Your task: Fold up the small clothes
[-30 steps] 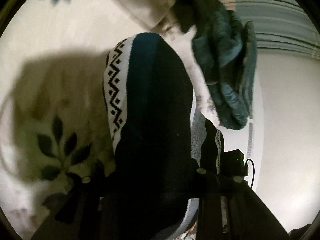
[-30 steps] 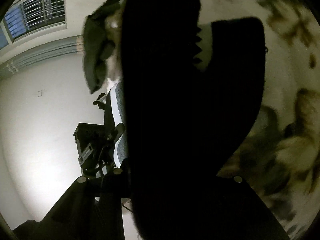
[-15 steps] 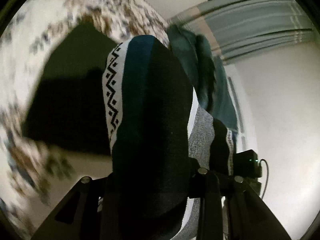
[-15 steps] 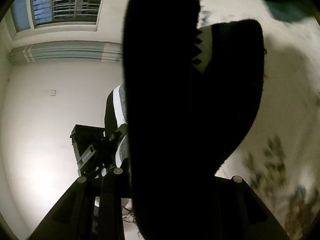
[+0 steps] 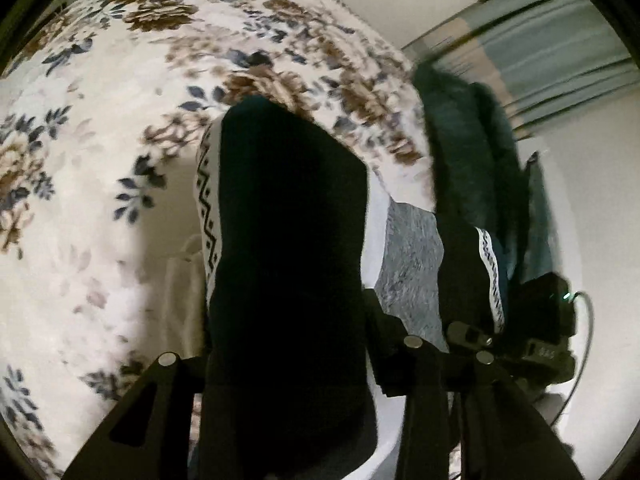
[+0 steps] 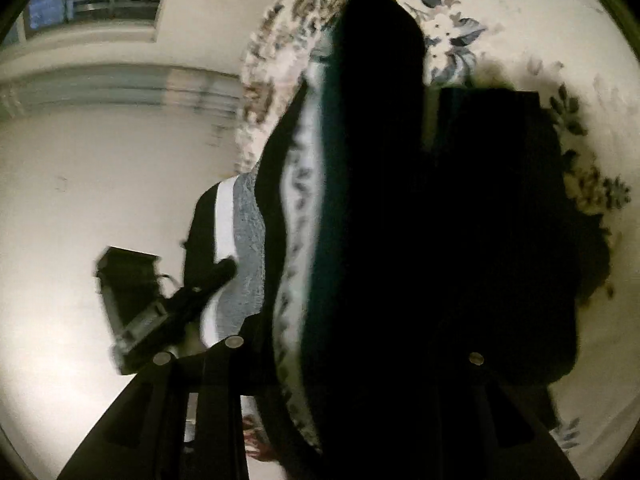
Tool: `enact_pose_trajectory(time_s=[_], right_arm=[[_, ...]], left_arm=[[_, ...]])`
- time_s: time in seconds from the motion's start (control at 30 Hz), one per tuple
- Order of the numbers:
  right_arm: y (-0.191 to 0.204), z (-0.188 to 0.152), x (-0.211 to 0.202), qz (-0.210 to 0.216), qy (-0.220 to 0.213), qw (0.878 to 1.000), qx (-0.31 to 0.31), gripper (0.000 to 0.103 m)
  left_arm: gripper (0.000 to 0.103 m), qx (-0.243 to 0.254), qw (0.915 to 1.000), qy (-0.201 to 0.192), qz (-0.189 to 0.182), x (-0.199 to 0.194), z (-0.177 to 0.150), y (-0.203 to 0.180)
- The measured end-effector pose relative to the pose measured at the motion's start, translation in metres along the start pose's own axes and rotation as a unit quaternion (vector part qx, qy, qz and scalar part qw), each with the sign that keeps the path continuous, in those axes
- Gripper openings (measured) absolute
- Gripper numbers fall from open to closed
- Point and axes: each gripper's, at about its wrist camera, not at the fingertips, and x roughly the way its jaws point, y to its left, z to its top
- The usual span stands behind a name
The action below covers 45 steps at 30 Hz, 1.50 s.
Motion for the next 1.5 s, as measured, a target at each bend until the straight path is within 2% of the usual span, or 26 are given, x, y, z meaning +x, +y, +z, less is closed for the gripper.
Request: enact_pose_trajectory(time_s=[0.07,0.1,0.13,0.17,0.2,0.23,0.27,0.3,0.37,0.4,0.47,0.53,0.63,0.73,0.87,0.93,1.2,1.37,1.5], right_arm=[[0.004,-0.002,-0.002,-0.038,0.004,0.999,-0.008,0.051],[0.010,-0.004,-0.006,-0.072,0.001,0.997,-0.021,0.058],[0.014,-0.005,-0.012,-0.097,-0.004,0.995,-0.030,0.061],[0.019,-0.008,-0.018,-0.130,-0.011,0.991,-0.040,0.066],[0.025,-0.005,-0.022,-0.161,-0.018,0.986,-0.049,0.077],[0.033,-0.013,-0.031,-0.209,-0.039,0.975,-0.063,0.082],[0.041,-0.011,-0.049,-0.232,-0.051,0.969,-0.070,0.090],[0.048,-0.021,-0.057,-0.275,-0.067,0.956,-0.079,0.098],[0.066,-0.050,-0.071,-0.327,-0.090,0.936,-0.091,0.103],[0.073,-0.062,-0.074,-0.355,-0.100,0.924,-0.101,0.103],[0.090,-0.090,-0.085,-0.413,-0.120,0.895,-0.119,0.103],[0.114,-0.115,-0.101,-0.430,-0.135,0.885,-0.121,0.103],[0.129,-0.150,-0.124,-0.436,-0.163,0.878,-0.115,0.103],[0.155,-0.192,-0.155,-0.446,-0.201,0.864,-0.117,0.103],[0.196,-0.250,-0.206,-0.434,-0.225,0.864,-0.121,0.103],[0.213,-0.274,-0.227,-0.437,-0.241,0.858,-0.126,0.103],[0.281,-0.389,-0.312,-0.432,-0.286,0.841,-0.160,0.103],[0.319,-0.461,-0.368,-0.419,-0.329,0.828,-0.175,0.103],[0.343,-0.507,-0.405,-0.404,-0.350,0.825,-0.184,0.103]], left_arm=[[0.044,0.011,0.9996,-0.008,0.026,-0.004,-0.006,-0.003],[0.051,0.015,0.9990,-0.014,0.039,-0.006,-0.006,-0.004],[0.057,0.022,0.9979,-0.023,0.056,-0.009,-0.008,-0.007],[0.061,0.029,0.9967,-0.031,0.070,-0.013,-0.011,-0.009],[0.070,0.038,0.9944,-0.042,0.089,-0.016,-0.013,-0.012],[0.082,0.049,0.9910,-0.056,0.110,-0.022,-0.018,-0.016],[0.089,0.056,0.9884,-0.067,0.124,-0.024,-0.021,-0.017],[0.098,0.062,0.9849,-0.077,0.142,-0.029,-0.027,-0.021],[0.102,0.073,0.9780,-0.094,0.172,-0.038,-0.041,-0.029],[0.102,0.077,0.9746,-0.101,0.185,-0.040,-0.046,-0.032],[0.103,0.089,0.9627,-0.125,0.223,-0.052,-0.066,-0.045],[0.103,0.103,0.9529,-0.137,0.250,-0.060,-0.081,-0.056],[0.103,0.115,0.9445,-0.150,0.269,-0.080,-0.105,-0.074],[0.103,0.122,0.9435,-0.159,0.264,-0.108,-0.129,-0.094],[0.103,0.121,0.9424,-0.177,0.257,-0.152,-0.164,-0.122],[0.103,0.125,0.9413,-0.185,0.253,-0.174,-0.182,-0.138],[0.103,0.144,0.9292,-0.235,0.246,-0.269,-0.259,-0.197],[0.103,0.152,0.9207,-0.268,0.239,-0.327,-0.304,-0.229],[0.103,0.157,0.9129,-0.290,0.240,-0.356,-0.331,-0.247]])
